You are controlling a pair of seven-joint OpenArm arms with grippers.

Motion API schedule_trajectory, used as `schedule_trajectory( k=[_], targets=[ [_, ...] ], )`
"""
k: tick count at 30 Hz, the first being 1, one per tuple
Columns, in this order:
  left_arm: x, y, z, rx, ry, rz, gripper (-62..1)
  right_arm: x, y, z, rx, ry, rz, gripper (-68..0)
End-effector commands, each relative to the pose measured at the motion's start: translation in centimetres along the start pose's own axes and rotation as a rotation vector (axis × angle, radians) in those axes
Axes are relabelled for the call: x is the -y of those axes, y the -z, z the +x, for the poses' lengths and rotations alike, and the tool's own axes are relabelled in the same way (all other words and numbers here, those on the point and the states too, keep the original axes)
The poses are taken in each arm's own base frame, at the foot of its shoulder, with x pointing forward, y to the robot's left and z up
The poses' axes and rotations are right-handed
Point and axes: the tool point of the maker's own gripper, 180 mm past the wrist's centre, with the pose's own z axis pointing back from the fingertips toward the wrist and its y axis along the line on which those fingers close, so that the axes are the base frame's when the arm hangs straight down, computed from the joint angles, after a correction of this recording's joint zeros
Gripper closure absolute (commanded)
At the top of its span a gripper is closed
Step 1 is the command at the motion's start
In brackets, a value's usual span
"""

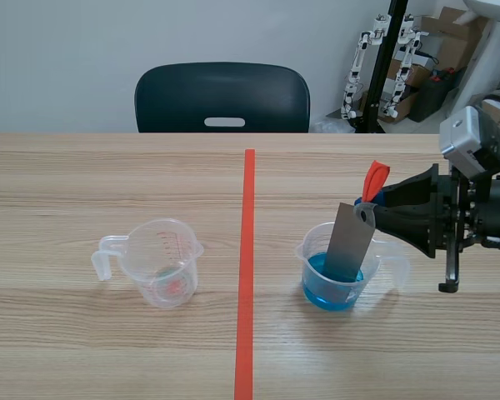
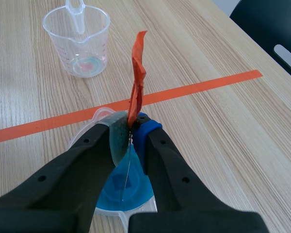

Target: Do the redox reaction experiment. lower the plate into the blue solution

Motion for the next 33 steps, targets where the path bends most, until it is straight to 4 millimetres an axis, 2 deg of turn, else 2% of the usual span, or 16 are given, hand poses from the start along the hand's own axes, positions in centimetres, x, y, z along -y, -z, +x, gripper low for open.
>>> schedule_trajectory(
  k=[1, 33],
  targets=[
    [0.31, 0.04, 0.71, 0.032, 0.003, -0.016, -62.3, 0.49, -0.30, 0.56, 0.007, -0.015, -0.007, -0.6],
    [0.19, 0.09, 0.78, 0.037, 0.026, -0.010, -62.3, 0.49, -0.30, 0.57, 0.008, -0.015, -0.007, -0.6]
  ],
)
